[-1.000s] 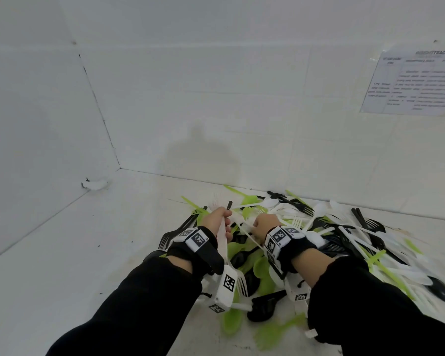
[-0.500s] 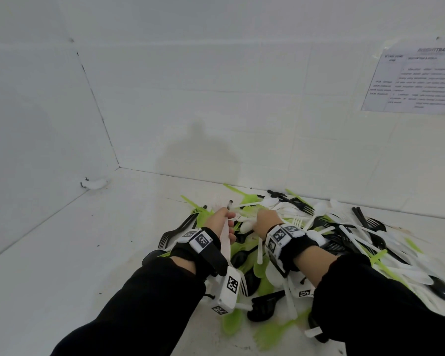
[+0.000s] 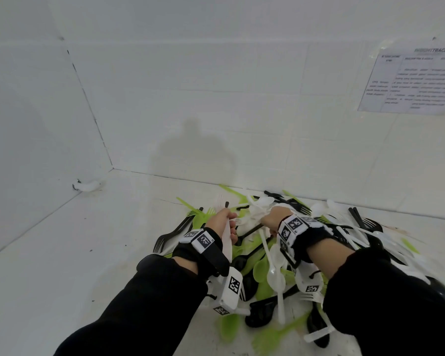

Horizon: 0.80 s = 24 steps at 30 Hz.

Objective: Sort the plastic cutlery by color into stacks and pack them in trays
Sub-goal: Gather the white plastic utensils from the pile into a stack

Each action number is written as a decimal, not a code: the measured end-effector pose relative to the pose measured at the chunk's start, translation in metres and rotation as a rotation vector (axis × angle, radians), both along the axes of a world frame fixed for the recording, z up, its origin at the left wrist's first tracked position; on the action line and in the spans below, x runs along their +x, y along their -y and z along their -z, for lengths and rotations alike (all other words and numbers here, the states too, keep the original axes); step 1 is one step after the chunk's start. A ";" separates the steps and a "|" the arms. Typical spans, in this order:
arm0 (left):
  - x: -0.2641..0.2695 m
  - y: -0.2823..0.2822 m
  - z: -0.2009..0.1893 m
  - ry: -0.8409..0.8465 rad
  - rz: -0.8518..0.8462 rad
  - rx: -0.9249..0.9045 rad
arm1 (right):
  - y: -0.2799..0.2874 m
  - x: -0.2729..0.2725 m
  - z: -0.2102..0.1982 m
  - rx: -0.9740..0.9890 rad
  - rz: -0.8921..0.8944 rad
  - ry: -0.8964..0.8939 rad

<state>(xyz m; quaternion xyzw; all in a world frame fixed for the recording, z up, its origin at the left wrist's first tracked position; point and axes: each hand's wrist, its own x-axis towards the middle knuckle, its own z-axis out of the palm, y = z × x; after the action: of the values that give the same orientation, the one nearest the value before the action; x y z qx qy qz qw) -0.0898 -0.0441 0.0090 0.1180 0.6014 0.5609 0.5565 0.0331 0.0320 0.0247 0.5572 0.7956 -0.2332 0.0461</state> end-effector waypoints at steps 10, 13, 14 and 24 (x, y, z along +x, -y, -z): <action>0.004 -0.005 0.000 0.017 0.016 -0.005 | -0.017 0.021 0.004 0.115 -0.002 0.004; 0.005 -0.004 -0.001 0.026 0.024 -0.005 | -0.017 0.027 0.006 0.161 -0.168 -0.012; 0.004 -0.003 -0.001 0.021 0.024 -0.007 | -0.015 0.028 0.006 0.153 -0.257 0.026; -0.002 0.003 0.004 -0.035 0.032 -0.078 | 0.002 0.029 0.022 -0.034 -0.565 0.230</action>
<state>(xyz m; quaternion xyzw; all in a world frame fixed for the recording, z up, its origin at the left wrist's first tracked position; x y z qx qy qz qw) -0.0915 -0.0470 0.0051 0.1155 0.6305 0.5257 0.5592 0.0617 0.0296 0.0025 0.3358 0.9046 -0.1599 0.2083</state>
